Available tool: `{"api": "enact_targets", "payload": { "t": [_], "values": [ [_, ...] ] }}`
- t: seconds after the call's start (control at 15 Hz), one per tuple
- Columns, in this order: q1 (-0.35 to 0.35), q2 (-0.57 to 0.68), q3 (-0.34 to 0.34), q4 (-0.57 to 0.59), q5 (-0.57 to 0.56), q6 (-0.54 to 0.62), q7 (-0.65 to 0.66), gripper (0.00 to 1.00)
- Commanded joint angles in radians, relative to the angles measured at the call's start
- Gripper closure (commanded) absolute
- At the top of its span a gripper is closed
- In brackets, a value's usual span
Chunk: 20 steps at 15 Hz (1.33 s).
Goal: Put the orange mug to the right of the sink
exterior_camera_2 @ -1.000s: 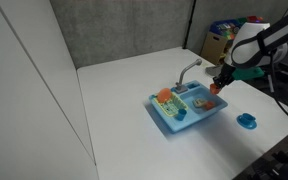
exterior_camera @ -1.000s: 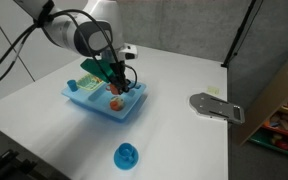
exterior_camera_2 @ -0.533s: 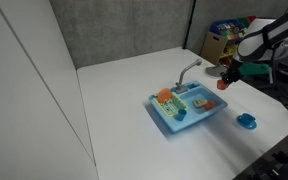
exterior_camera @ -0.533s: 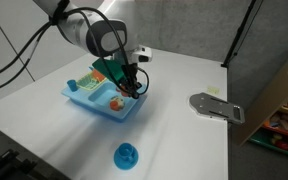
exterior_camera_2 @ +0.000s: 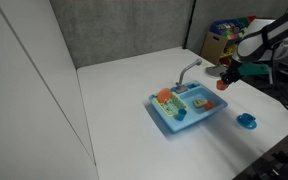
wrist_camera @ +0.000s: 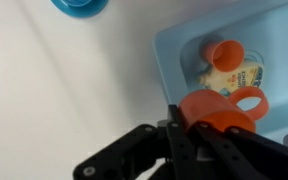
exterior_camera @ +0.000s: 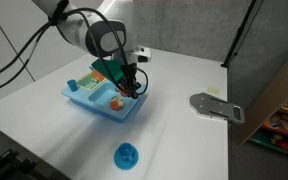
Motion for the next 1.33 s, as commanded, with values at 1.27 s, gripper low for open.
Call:
{"api": "enact_targets", "payload": {
  "t": [1.27],
  "values": [
    [-0.067,0.277,-0.117,0.296,0.160,-0.127,0.320,0.97]
  ]
}}
